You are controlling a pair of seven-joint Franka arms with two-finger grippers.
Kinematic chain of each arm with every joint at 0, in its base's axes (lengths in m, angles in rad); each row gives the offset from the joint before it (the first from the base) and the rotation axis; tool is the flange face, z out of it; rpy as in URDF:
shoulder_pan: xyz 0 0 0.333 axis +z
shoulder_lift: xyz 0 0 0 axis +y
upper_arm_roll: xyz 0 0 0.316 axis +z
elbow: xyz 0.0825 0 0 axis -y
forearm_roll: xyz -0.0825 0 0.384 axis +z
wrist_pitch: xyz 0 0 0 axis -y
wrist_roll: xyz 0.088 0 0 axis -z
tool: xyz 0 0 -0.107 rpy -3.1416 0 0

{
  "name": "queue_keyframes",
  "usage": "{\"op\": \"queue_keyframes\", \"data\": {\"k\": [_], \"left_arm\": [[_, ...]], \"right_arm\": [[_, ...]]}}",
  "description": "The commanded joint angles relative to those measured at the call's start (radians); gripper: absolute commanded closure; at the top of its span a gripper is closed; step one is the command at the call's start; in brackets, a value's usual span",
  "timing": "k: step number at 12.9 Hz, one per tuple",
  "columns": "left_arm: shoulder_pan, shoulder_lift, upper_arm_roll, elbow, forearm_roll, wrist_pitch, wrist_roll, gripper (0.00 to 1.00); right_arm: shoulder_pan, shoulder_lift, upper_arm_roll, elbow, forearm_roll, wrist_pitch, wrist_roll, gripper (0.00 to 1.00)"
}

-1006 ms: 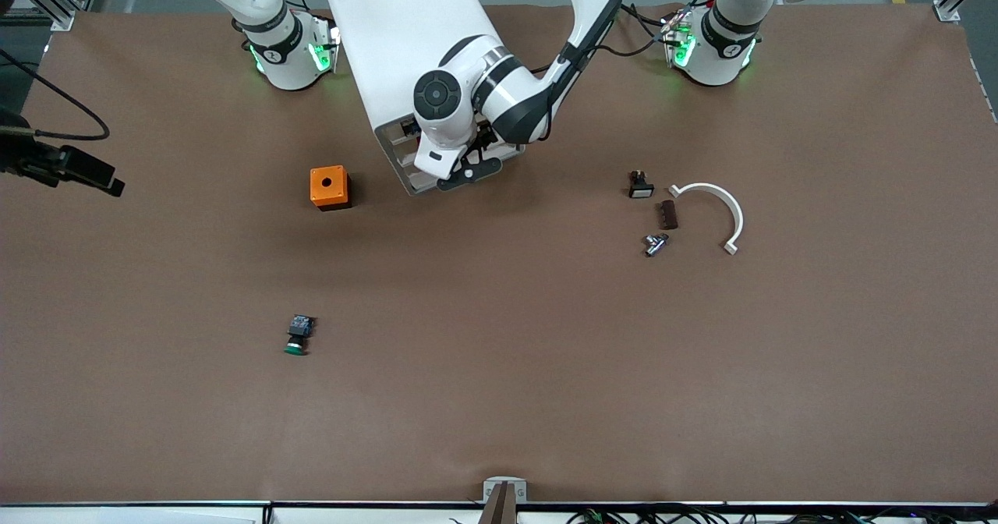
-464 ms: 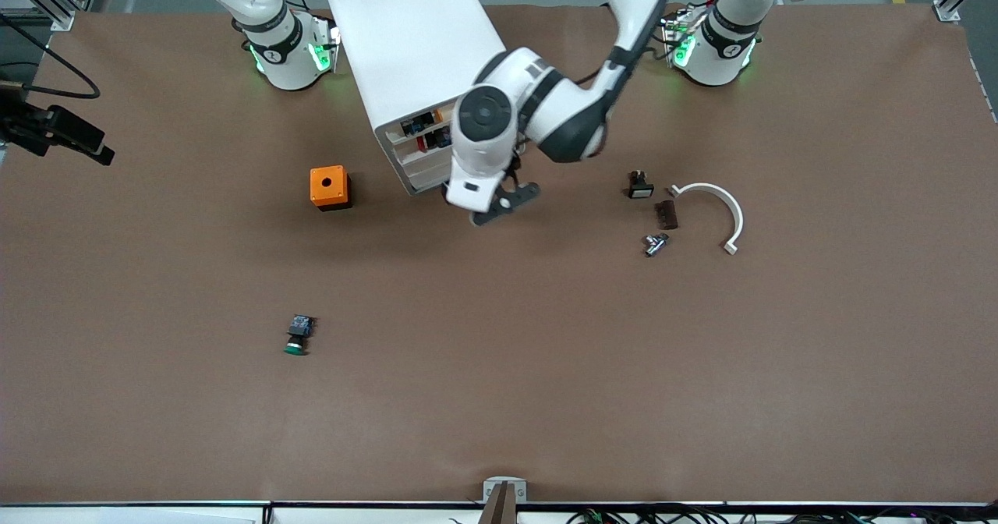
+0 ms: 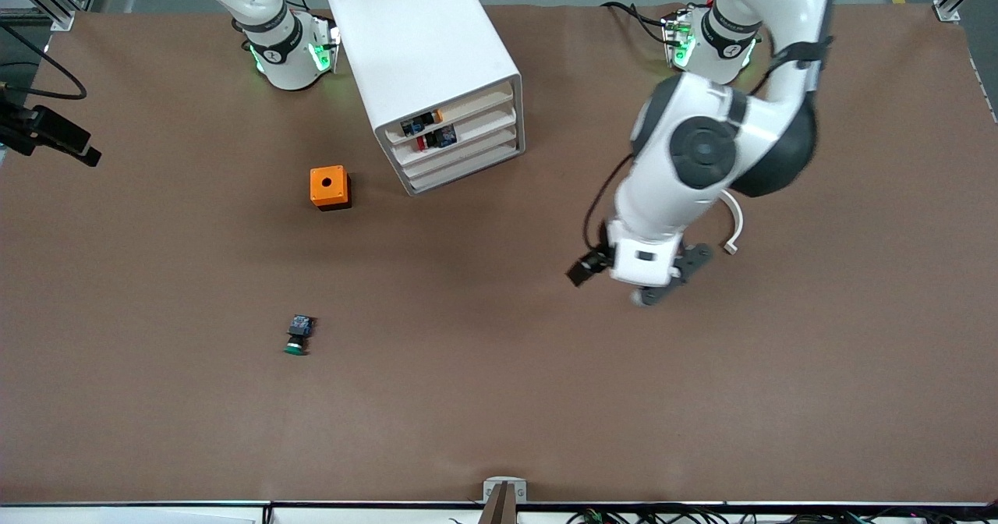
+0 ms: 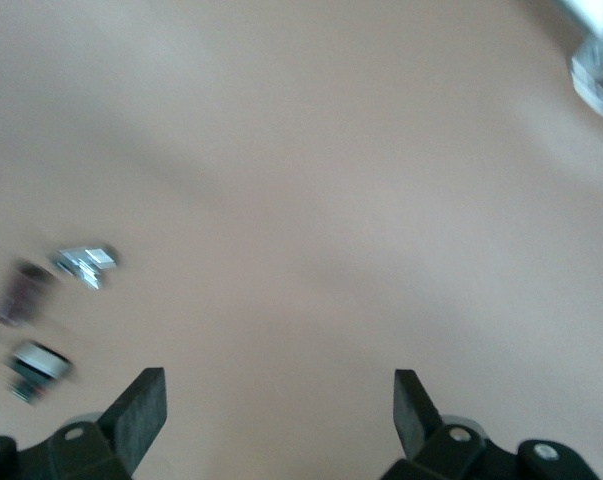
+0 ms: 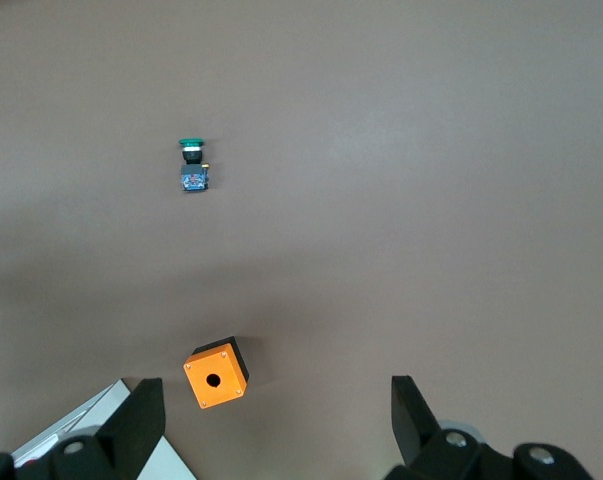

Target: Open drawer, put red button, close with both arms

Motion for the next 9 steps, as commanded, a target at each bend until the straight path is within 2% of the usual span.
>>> {"op": "queue_keyframes", "data": {"k": [1,6,9], "left_arm": [[0.047,-0.108,-0.008,-0.024,0.149,-0.082,0.125,0.00],[0.226,-0.259,-0.010,-0.024,0.171,-0.237,0.444,0.00],[0.352,-0.330,-0.040,-0.029,0.171,-0.309,0.673,0.00]], "right_arm": [[-0.026,0.028,0.018,0.041,-0.017,-0.003,-0.018,0.00],[-0.022,0.028,0.020,0.034,-0.016,-0.008,-0.016,0.00],[-0.023,0.028,0.020,0.037,-0.017,-0.022,-0.018,0.00]]}}
